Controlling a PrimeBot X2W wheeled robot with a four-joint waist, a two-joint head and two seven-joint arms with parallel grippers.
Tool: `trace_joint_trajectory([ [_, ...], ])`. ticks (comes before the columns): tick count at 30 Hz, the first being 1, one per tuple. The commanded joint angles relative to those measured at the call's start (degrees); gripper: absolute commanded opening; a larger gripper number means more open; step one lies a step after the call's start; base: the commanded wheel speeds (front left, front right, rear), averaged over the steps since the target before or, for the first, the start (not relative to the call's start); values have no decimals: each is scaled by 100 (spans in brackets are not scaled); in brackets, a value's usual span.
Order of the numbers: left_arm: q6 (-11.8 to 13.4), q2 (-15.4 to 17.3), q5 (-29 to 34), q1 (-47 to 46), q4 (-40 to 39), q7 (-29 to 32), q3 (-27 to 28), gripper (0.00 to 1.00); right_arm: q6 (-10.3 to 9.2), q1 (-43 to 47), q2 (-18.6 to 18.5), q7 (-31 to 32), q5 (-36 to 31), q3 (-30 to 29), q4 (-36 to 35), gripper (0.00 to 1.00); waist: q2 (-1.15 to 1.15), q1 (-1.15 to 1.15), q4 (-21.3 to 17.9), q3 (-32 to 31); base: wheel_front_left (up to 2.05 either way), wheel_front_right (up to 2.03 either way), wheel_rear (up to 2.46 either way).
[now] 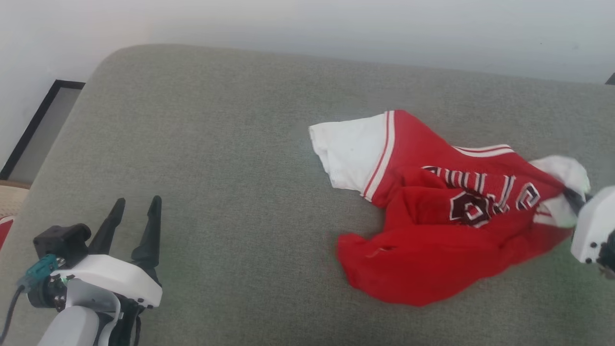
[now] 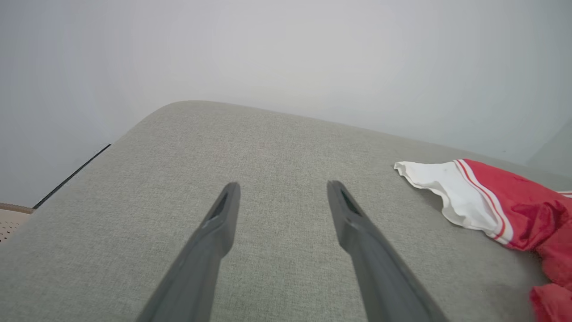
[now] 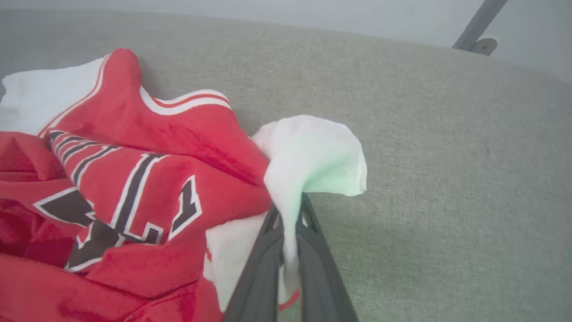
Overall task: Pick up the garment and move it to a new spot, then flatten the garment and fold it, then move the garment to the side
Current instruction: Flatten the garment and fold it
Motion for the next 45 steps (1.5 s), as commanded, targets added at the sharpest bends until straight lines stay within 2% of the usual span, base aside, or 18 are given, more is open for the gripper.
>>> trace_joint_trajectory([
  [1,-4,3,11,-62,13,-18,-14,100,0,69,20,-55,22,-43,101,0,0,0,-13,1,0,0,0],
  [7,-27,11,19,-141,88,44,-94,100,0,9,156,-236,58,-89,907,2,0,0,-68,-30,0,0,0],
  [10,-48,55,25,-206,93,130,-121,100,1,-130,263,-221,109,-43,1308,52,0,0,-123,-73,0,0,0],
  [11,-62,66,13,-217,87,168,-136,100,1,-177,260,-209,93,16,1392,90,0,0,-147,-86,0,0,0],
  [12,-73,84,7,-227,73,207,-149,100,1,-242,274,-221,108,40,1466,100,0,0,-177,-102,0,0,0],
  [18,-81,229,-63,-352,-73,581,-196,100,1,-528,258,-68,191,296,1540,100,0,0,-448,-207,0,0,0],
  [23,-110,365,-184,-545,-260,1079,-268,100,0,-600,173,-260,135,501,1046,100,0,0,-781,-265,0,0,0],
  [27,-130,473,-274,-812,-405,1559,-353,100,0,-568,156,-808,32,528,568,100,0,0,-1111,-255,0,0,0],
  [33,-188,655,-100,-1378,-514,2231,-641,100,0,-423,374,-1850,-292,382,8,100,0,0,-1675,-135,0,0,0],
  [36,-274,716,-17,-1710,-429,2542,-799,100,2,-393,531,-2398,-467,310,-145,100,0,0,-1939,-20,0,0,0],
  [40,-312,644,-120,-2231,-115,3083,-964,100,0,-323,844,-3075,-726,113,-180,100,0,0,-2340,201,0,0,0],
  [43,-300,640,-112,-2436,85,3348,-1050,100,0,-316,953,-3266,-828,52,-169,100,0,0,-2474,297,0,0,0],
  [45,-206,594,-185,-2605,330,3661,-1081,100,1,-315,1057,-3397,-918,11,-133,100,0,0,-2602,393,0,0,0],
])
